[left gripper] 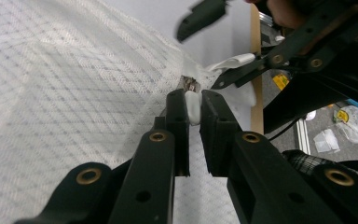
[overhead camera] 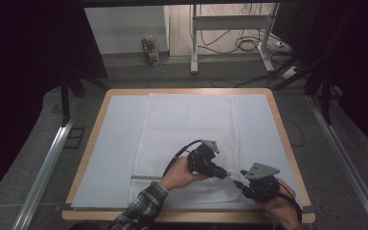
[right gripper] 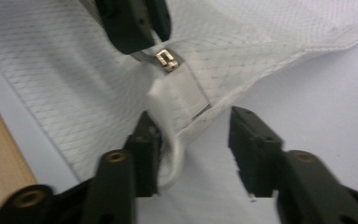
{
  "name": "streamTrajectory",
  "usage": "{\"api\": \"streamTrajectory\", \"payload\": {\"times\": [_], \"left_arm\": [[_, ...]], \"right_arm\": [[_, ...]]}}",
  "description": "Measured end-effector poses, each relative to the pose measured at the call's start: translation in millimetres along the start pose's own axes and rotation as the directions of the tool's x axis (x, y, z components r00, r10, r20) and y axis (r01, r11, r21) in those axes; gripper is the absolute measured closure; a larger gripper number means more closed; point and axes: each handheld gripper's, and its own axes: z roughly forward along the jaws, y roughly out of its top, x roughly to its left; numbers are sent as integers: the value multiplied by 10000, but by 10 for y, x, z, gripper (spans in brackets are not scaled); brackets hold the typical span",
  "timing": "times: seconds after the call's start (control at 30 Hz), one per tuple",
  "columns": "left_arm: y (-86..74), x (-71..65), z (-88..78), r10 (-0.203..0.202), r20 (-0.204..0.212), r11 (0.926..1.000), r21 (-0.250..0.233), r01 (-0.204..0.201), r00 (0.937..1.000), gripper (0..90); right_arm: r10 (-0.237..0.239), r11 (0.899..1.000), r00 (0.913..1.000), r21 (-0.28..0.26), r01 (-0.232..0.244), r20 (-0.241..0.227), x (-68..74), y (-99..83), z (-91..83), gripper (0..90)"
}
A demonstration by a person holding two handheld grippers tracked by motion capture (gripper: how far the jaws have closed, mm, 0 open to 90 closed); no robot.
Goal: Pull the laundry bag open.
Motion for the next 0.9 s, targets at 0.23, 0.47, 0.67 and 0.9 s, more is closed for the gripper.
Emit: {"api": "streamTrajectory", "payload": {"times": [0.23,0.47,0.67,0.9], "left_arm": [[-1,-12,6,92,81,10000,-15,-92,9999,827],[-10,-13,19,299,-82,9995,46,-299,9995,822],[-40,-2,26,275,49,9995,155,-276,9996,803],[-60,33,13,-83,218,10000,42,82,9997,803]], "right_arm": [[507,9986,9933,213,-487,-1043,-155,62,154,443],[404,9991,9895,194,-381,-1391,-170,88,154,710],[217,9998,9951,-30,-221,-966,-141,113,110,809],[-128,9998,9981,-148,119,-603,-108,114,94,809]]}}
